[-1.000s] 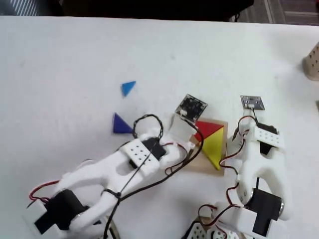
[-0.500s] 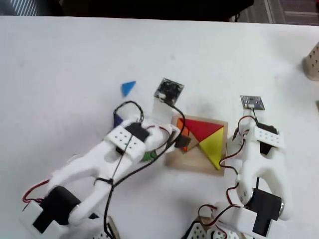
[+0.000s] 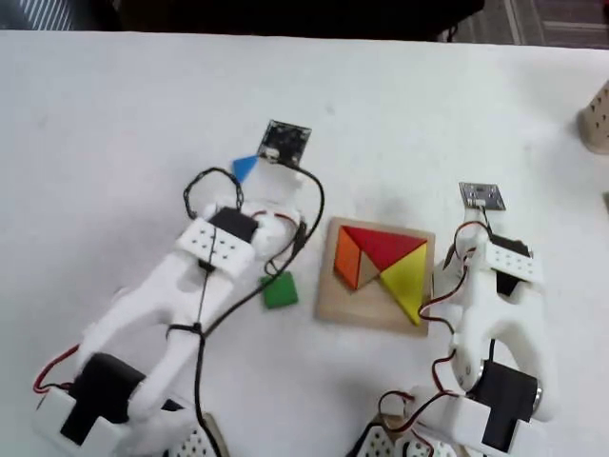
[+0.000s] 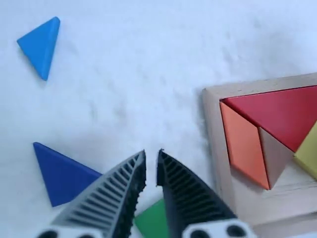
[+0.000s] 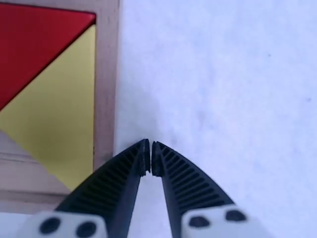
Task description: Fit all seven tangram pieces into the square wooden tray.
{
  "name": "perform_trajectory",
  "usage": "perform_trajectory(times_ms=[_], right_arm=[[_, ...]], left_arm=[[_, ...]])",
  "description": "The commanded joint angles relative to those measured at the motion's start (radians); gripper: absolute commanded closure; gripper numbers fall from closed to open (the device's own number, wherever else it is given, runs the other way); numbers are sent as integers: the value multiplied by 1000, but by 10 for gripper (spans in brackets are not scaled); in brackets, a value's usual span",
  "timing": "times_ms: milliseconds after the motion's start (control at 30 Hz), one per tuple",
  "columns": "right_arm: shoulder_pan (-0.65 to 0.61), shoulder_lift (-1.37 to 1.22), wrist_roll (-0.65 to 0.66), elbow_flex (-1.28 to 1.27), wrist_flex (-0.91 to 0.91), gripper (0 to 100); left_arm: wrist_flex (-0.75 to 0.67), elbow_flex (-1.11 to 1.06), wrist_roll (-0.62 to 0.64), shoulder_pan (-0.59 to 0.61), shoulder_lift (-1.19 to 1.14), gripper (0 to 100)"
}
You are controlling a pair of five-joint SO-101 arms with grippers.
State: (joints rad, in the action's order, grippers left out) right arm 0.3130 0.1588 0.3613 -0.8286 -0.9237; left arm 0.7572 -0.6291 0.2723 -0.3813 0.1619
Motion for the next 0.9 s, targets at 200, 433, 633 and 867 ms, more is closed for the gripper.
perform_trajectory(times_ms=[200,433,633,867], right_arm=[[-114,125,6,-20,4,966],[-199,493,-29,-262,93,776],[-254,776,-29,-428,154,618],[-252,843,-155,-370,39,755]], left_arm=[[-152,63,-3,214,51,977],[-209,29,-3,229,51,977],[-256,2,-11,232,50,976],[-192,157,-6,254,-173,912]])
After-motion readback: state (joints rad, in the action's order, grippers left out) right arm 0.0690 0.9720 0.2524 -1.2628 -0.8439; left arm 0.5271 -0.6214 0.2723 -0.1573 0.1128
